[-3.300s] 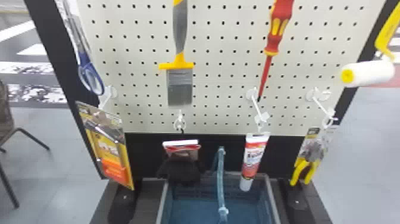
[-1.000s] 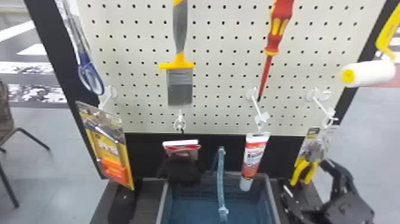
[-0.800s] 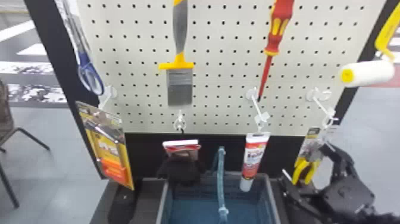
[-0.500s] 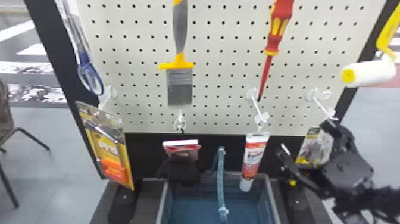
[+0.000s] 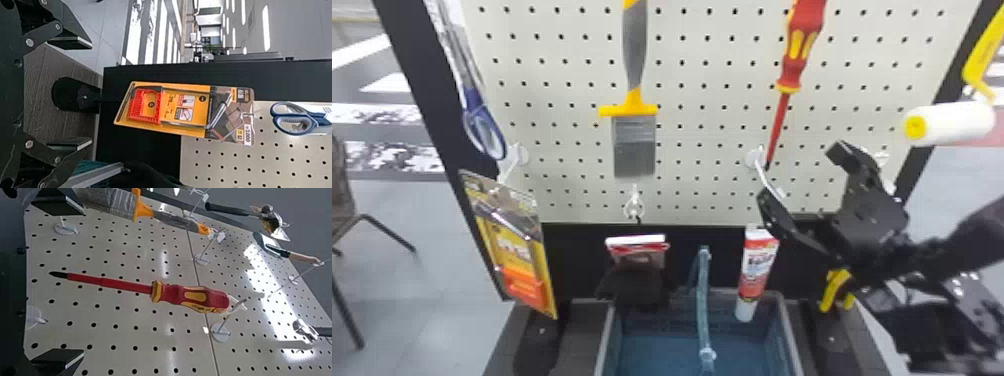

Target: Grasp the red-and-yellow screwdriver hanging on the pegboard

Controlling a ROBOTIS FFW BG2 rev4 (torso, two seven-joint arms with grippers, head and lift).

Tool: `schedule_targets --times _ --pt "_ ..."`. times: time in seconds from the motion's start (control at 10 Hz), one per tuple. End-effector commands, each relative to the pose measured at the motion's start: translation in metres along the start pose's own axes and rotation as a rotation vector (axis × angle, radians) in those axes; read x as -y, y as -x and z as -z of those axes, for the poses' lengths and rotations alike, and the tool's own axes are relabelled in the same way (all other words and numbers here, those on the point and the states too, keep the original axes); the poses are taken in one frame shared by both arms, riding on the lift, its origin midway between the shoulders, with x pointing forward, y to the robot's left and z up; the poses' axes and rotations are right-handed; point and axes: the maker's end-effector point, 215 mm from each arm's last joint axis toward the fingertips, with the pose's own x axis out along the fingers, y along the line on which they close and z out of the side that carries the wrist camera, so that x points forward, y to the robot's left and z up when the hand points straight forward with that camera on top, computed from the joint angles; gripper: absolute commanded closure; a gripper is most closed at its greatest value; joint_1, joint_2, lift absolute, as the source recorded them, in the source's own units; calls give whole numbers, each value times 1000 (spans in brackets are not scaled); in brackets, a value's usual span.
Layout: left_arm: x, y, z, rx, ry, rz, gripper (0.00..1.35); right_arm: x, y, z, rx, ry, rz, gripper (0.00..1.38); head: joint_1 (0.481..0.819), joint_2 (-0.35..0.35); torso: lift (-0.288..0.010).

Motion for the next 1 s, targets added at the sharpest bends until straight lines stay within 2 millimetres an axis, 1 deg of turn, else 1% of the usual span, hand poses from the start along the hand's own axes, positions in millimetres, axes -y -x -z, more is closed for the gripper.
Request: schedule_targets --times 0.0,0.3,0.6,0.7,0.9 --pt "1 -1 1 0 0 4 410 -3 -16 -12 35 -3 -27 35 549 0 -100" --pt "4 -3 2 -5 -2 9 410 3 -39 -54 120 27 -39 36 549 0 -100" --pt "10 -7 0 -2 -2 21 410 4 -57 -89 189 43 -70 36 549 0 -100" --pt "12 -8 0 -1 0 23 410 6 -60 -98 204 55 -73 36 549 0 -100" --pt "12 -9 0 -2 -2 25 410 13 -68 -108 222 69 -69 33 549 0 -100"
